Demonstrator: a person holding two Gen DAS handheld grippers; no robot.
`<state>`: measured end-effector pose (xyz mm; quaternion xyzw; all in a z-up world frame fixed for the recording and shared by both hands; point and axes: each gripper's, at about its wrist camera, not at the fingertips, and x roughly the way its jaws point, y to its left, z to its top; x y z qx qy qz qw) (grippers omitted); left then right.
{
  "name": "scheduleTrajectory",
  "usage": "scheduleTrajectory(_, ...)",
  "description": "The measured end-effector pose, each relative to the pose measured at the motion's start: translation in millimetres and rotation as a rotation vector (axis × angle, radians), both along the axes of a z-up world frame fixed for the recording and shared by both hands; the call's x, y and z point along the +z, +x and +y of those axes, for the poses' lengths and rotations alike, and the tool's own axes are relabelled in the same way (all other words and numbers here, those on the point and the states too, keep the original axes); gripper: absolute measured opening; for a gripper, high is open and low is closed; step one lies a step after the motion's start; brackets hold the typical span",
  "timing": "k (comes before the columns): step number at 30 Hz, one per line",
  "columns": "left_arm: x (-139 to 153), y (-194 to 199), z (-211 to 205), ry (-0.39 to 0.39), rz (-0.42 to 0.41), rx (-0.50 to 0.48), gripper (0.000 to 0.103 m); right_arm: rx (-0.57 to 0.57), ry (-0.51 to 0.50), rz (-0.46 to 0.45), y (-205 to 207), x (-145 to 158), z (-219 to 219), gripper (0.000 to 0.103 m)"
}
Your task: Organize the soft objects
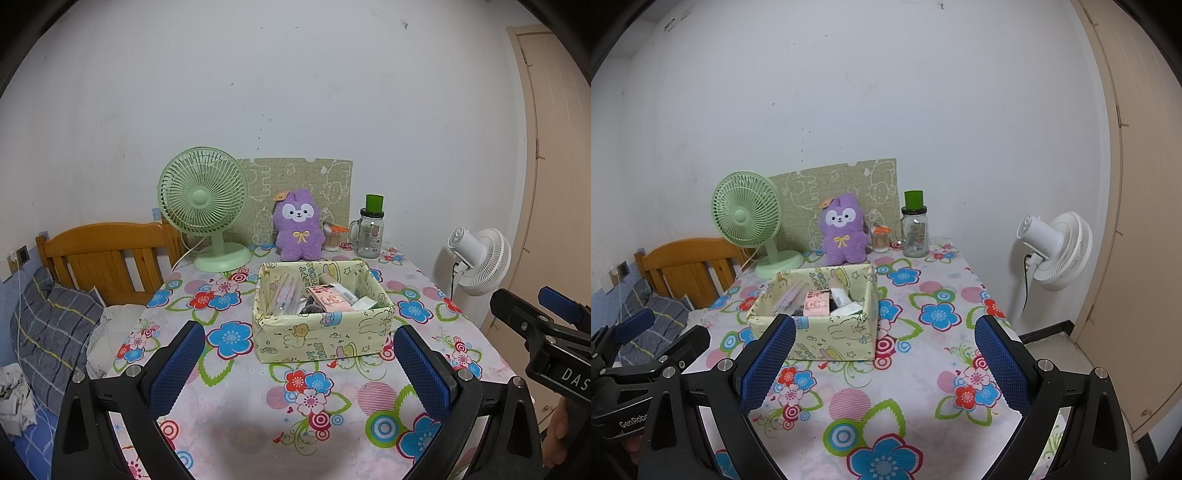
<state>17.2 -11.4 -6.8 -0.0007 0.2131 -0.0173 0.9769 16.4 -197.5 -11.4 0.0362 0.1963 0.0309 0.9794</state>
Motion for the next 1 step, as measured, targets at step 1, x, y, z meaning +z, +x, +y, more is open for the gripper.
scheduleTrajectory(1, 0.0, -0.5, -0.2, 0.000, 0.000, -0.001, 0.103, 0.001, 0.000, -0.001, 0.0, -0.1, 0.5, 0.099)
